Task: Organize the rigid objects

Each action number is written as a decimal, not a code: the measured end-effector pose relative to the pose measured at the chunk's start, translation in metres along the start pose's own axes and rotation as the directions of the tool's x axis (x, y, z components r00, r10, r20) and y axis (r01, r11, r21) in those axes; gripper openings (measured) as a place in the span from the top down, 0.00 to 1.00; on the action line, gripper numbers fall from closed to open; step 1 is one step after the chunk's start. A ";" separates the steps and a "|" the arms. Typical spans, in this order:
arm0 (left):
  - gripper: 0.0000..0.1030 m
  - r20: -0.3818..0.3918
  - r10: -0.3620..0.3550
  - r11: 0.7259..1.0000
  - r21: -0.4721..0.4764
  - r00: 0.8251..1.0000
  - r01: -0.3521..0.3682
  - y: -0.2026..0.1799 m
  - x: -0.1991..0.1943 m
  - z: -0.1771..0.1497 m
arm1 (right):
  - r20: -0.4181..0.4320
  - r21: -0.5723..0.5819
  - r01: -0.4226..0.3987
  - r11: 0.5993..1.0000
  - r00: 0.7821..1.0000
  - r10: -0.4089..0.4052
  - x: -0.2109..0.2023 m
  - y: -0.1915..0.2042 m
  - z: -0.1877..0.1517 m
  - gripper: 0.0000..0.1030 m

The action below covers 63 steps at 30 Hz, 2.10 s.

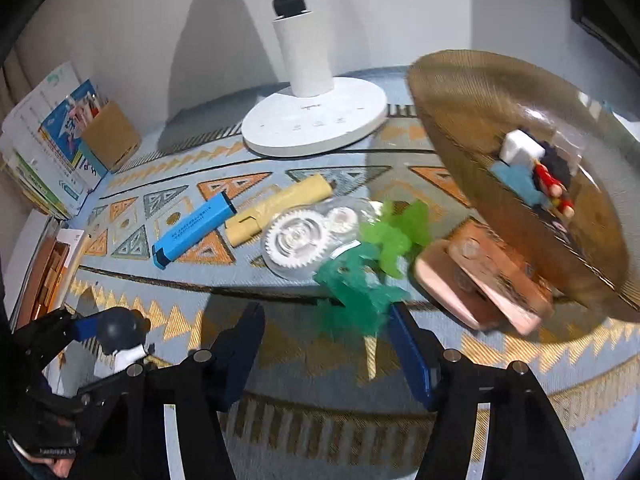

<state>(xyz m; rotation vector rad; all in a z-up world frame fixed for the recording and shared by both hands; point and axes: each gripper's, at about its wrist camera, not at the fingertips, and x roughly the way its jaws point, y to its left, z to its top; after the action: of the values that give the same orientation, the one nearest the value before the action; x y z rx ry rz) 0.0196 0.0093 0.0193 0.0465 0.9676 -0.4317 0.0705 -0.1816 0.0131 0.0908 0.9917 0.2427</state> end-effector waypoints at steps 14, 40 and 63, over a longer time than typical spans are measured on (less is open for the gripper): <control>0.36 0.057 -0.097 0.992 0.083 0.994 0.092 -0.029 -0.025 -0.021 | 0.103 0.069 -0.016 0.997 0.995 0.009 -0.077 0.002 -0.064 0.68; 0.36 0.028 -0.017 0.987 0.157 0.999 0.012 -0.045 -0.016 -0.028 | 0.092 -0.021 0.136 0.991 0.987 -0.133 -0.069 0.035 -0.108 0.68; 0.36 0.261 -0.213 0.967 0.196 0.941 0.164 -0.185 -0.040 0.140 | 0.406 0.260 0.285 0.923 0.835 -0.372 -0.236 -0.106 0.005 0.68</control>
<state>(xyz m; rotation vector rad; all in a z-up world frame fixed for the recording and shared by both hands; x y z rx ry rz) 0.0408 -0.1784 0.1602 0.0466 0.6545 -0.6807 -0.0315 -0.3415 0.1886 0.1396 0.5484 -0.1918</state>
